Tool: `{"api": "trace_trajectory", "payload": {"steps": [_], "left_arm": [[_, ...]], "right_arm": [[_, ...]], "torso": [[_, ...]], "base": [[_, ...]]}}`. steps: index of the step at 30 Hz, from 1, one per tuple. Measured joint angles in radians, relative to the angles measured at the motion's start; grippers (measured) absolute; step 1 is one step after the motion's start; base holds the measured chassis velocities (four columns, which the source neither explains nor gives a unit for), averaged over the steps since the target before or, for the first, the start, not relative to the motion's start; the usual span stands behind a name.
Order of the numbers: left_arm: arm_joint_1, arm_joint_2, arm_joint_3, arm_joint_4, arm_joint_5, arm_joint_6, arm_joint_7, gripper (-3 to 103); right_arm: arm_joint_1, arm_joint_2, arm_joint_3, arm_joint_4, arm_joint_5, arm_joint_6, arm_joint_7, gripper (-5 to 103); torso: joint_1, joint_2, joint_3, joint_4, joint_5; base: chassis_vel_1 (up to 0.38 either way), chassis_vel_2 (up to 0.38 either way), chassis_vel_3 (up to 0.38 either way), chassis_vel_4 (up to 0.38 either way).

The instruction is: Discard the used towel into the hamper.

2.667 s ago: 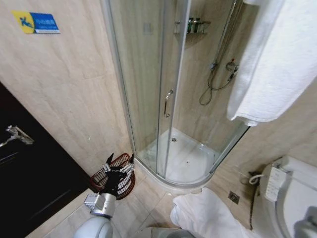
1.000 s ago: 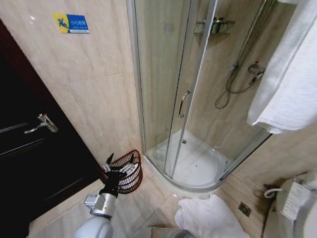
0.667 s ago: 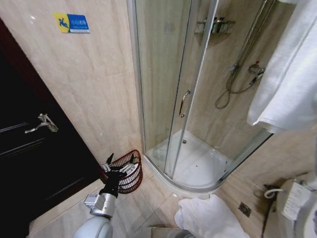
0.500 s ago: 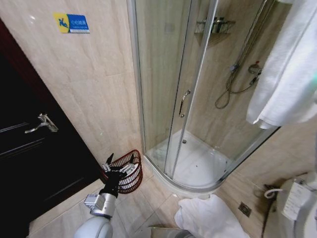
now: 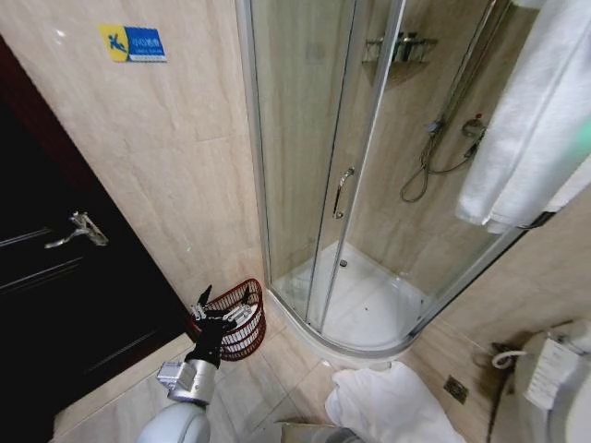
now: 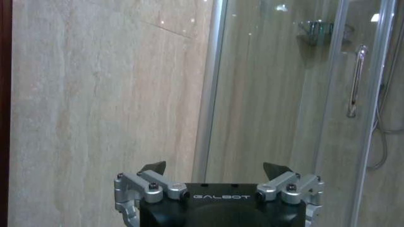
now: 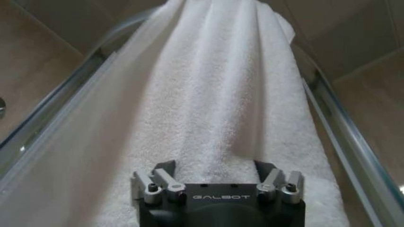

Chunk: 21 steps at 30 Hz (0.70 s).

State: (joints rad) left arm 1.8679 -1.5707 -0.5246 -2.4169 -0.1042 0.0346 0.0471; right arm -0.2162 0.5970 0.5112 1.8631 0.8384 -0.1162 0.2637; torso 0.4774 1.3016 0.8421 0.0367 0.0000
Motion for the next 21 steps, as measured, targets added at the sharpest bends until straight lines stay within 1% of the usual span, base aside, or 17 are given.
{"api": "trace_trajectory", "payload": {"steps": [1,2,6,7,8,9,10,11,14,15,18,20,21], "left_arm": [[0.0,0.0,0.0,0.0,0.0,0.0,0.0,100],[0.0,0.0,0.0,0.0,0.0,0.0,0.0,100],[0.0,0.0,0.0,0.0,0.0,0.0,0.0,100],[0.0,0.0,0.0,0.0,0.0,0.0,0.0,100],[0.0,0.0,0.0,0.0,0.0,0.0,0.0,100],[0.0,0.0,0.0,0.0,0.0,0.0,0.0,100],[0.0,0.0,0.0,0.0,0.0,0.0,0.0,100],[0.0,0.0,0.0,0.0,0.0,0.0,0.0,100],[0.0,0.0,0.0,0.0,0.0,0.0,0.0,100],[0.0,0.0,0.0,0.0,0.0,0.0,0.0,100],[0.0,0.0,0.0,0.0,0.0,0.0,0.0,100],[0.0,0.0,0.0,0.0,0.0,0.0,0.0,100],[0.0,0.0,0.0,0.0,0.0,0.0,0.0,100]], "right_arm": [[0.011,0.003,-0.009,-0.006,0.005,-0.002,0.002,77],[0.011,0.003,-0.009,-0.006,0.005,-0.002,0.002,77],[0.031,0.007,-0.026,-0.013,0.011,-0.003,0.003,56],[0.031,0.007,-0.026,-0.013,0.011,-0.003,0.003,56],[0.031,0.007,-0.027,-0.013,0.011,-0.003,0.003,50],[0.031,0.007,-0.027,-0.013,0.011,-0.003,0.003,50],[0.031,0.005,-0.027,-0.013,0.011,-0.003,0.002,44],[0.031,0.005,-0.027,-0.013,0.011,-0.003,0.002,44],[0.031,0.0,-0.024,-0.016,0.011,-0.003,0.001,28],[0.031,0.0,-0.024,-0.016,0.011,-0.003,0.001,28],[0.03,-0.001,-0.02,-0.018,0.011,-0.002,-0.001,13],[0.028,-0.001,-0.018,-0.018,0.011,-0.002,-0.001,13],[0.026,0.0,-0.016,-0.018,0.011,-0.001,-0.002,9]], "torso": [[0.0,0.0,0.0,0.0,0.0],[0.0,0.0,0.0,0.0,0.0],[0.0,0.0,0.0,0.0,0.0],[0.0,0.0,0.0,0.0,0.0],[0.0,0.0,0.0,0.0,0.0],[0.0,0.0,0.0,0.0,0.0],[0.0,0.0,0.0,0.0,0.0],[0.0,0.0,0.0,0.0,0.0],[0.0,0.0,0.0,0.0,0.0],[0.0,0.0,0.0,0.0,0.0],[0.0,0.0,0.0,-0.0001,0.0],[0.0,0.0,0.0,0.0,0.0],[0.0,0.0,0.0,0.0,0.0]], "base": [[0.0,0.0,0.0,0.0],[0.0,0.0,0.0,0.0],[0.0,0.0,0.0,0.0],[0.0,0.0,0.0,0.0],[0.0,0.0,0.0,0.0],[0.0,0.0,0.0,0.0],[0.0,0.0,0.0,0.0],[0.0,0.0,0.0,0.0],[0.0,0.0,0.0,0.0],[0.0,0.0,0.0,0.0],[0.0,0.0,0.0,0.0],[0.0,0.0,0.0,0.0],[0.0,0.0,0.0,0.0]]}}
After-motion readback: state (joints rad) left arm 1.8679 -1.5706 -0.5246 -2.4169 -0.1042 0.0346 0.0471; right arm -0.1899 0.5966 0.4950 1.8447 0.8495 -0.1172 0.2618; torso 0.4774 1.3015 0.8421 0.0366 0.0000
